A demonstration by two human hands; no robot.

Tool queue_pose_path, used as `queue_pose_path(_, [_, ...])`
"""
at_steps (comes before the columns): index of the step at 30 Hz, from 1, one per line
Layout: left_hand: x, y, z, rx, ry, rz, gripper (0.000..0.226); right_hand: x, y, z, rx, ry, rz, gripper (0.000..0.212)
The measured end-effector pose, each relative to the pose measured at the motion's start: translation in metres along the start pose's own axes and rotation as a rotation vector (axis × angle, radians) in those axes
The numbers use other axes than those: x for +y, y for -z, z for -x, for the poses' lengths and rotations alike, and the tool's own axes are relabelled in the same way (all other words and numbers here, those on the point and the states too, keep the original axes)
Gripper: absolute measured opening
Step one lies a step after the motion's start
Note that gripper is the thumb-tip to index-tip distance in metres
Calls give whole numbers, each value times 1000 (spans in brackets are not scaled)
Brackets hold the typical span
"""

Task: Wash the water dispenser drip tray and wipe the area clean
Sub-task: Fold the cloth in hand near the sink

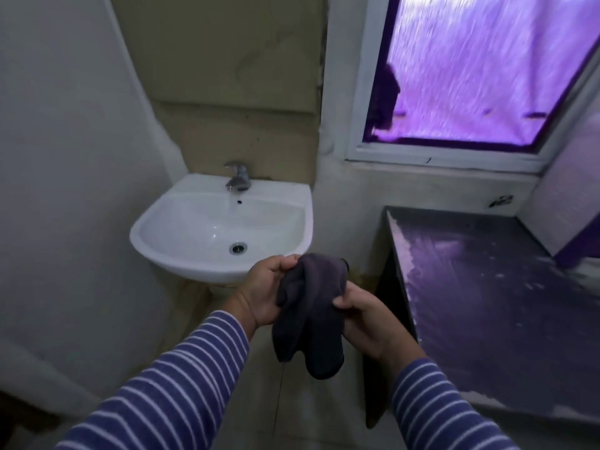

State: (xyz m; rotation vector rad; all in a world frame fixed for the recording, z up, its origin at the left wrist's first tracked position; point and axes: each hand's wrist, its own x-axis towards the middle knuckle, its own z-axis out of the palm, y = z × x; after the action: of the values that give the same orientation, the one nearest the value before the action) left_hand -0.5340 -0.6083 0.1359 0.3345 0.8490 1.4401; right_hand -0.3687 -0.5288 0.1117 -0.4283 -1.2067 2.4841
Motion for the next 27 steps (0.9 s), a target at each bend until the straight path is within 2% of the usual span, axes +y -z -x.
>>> queue_pose_path(3, [9, -22, 5, 2, 4, 6, 27, -27, -4, 6, 27, 80, 8, 50])
queue_pose_path(7, [-3, -40, 4, 42, -22, 71, 41, -48, -1, 12, 113, 144, 38, 29])
queue_pose_path(12, [-29, -54, 0, 133, -43, 98, 57, -57, 12, 24, 240, 196, 138, 31])
queue_pose_path(15, [-51, -55, -2, 194, -51, 139, 52, -66, 23, 32, 290, 241, 111, 23])
queue_pose_path(17, [-63, -60, -2, 168, 16, 64, 42, -74, 32, 35, 309, 267, 115, 27])
queue_pose_path(21, [-74, -83, -15, 203, 115, -304, 33, -90, 45, 38, 362, 330, 87, 27])
queue_pose_path(24, [-77, -96, -36, 247, 27, -382, 31, -101, 54, 38, 401, 380, 84, 19])
queue_pose_path(27, [-71, -104, -64, 285, -126, -383, 37, -112, 68, 39, 472, 401, 86, 25])
